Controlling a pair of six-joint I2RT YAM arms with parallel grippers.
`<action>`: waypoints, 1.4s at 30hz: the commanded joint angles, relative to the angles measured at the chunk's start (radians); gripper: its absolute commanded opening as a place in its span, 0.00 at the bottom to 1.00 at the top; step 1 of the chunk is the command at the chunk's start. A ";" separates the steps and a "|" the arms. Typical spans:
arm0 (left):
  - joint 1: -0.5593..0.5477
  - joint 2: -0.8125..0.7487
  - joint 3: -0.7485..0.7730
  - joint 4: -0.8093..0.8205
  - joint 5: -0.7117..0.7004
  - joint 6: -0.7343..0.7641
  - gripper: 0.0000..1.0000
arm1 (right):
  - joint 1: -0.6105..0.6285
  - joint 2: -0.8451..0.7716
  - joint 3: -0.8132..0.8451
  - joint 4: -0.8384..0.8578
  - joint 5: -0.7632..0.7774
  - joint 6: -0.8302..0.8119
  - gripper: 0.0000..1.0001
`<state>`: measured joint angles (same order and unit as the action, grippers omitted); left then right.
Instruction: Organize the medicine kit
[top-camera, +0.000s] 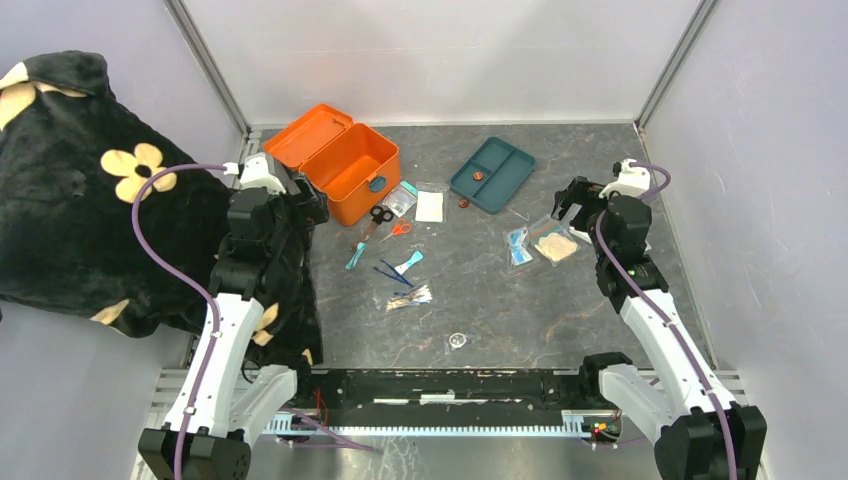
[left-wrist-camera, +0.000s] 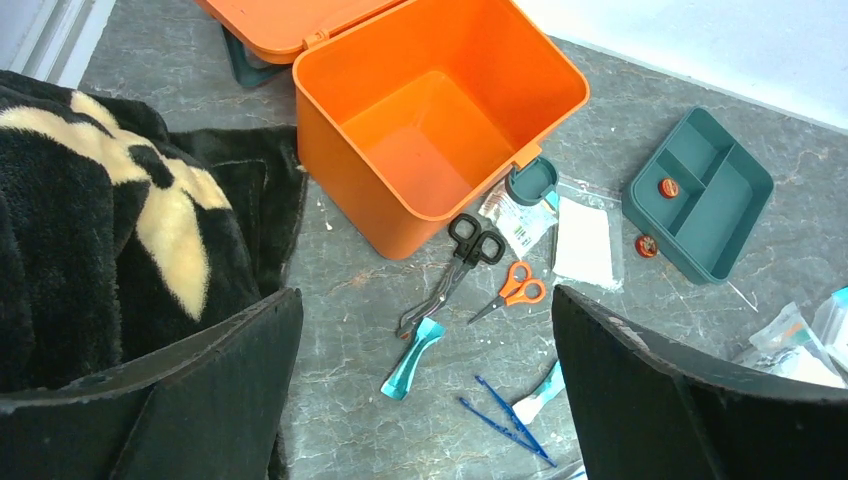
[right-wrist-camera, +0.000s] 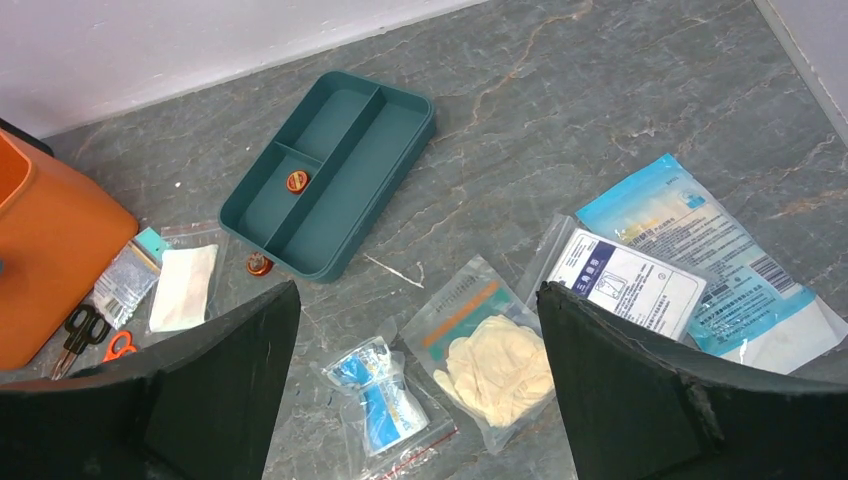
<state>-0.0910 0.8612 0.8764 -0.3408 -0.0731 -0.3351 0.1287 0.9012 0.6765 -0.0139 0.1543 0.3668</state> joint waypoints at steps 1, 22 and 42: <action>0.007 -0.005 0.044 0.038 -0.021 0.031 1.00 | -0.004 0.014 0.017 0.037 0.037 0.033 0.95; 0.000 -0.013 0.043 0.017 -0.120 0.017 1.00 | -0.004 0.148 0.068 0.054 -0.166 0.030 0.95; -0.033 -0.026 0.036 0.012 -0.157 0.021 1.00 | 0.234 0.699 0.421 -0.367 -0.045 -0.336 0.98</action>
<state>-0.1204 0.8379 0.8780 -0.3489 -0.2115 -0.3355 0.3439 1.5852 1.0748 -0.3328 0.0624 0.0856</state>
